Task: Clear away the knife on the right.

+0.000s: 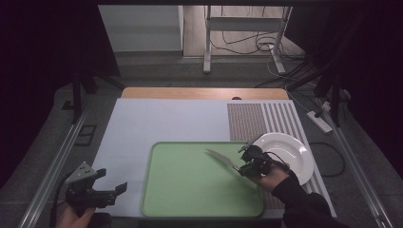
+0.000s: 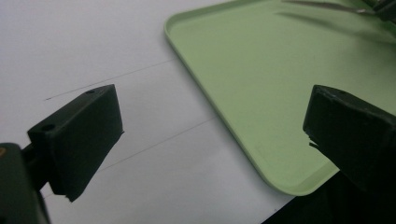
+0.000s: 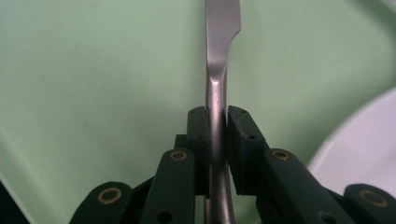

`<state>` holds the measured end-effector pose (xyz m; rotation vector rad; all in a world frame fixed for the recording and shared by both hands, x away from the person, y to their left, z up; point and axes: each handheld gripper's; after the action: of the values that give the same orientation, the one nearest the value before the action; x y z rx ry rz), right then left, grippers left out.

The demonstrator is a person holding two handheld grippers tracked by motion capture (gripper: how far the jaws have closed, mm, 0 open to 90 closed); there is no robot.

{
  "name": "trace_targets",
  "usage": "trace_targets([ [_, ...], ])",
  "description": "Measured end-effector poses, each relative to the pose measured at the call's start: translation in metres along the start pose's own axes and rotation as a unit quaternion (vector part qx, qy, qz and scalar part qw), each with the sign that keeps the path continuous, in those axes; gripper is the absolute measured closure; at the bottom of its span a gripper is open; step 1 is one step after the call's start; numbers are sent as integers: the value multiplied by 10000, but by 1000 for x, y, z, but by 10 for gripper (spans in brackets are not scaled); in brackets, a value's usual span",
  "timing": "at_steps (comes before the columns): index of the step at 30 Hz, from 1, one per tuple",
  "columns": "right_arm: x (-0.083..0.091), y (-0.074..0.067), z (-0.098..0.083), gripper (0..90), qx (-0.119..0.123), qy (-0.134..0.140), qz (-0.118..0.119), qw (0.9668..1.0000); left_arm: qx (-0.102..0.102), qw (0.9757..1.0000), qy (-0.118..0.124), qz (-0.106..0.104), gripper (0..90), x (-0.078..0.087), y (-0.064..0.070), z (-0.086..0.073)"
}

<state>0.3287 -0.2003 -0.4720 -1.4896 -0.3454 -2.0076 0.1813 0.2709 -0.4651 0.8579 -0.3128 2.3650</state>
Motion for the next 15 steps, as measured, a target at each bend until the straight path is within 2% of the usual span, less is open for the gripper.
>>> trace_targets([
  [9, -25, -17, -6, 803, 232, -446, -13, 9987, -7, 10000, -4, 3, 44, 0, 0, 0],
  [11, -25, -17, -5, 795, 219, -442, 59, 9988, -6, 10000, -6, 3, 44, 0, 0, 0],
  [13, -23, -14, -4, 781, 206, -375, 229, 9988, -7, 10000, -9, 3, 44, 0, 0, 0],
  [15, -17, -12, 0, 826, 302, -228, 375, 9986, -2, 10000, -12, 3, 44, 0, 0, 0],
])
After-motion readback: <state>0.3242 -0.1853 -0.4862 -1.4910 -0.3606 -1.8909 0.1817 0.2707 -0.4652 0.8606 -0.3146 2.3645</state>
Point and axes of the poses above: each handheld gripper's, and its own axes: x roughly backward along the jaws, z roughly out of its top, y roughly to its right, and after that the axes turned 15 degrees about -x, right-handed
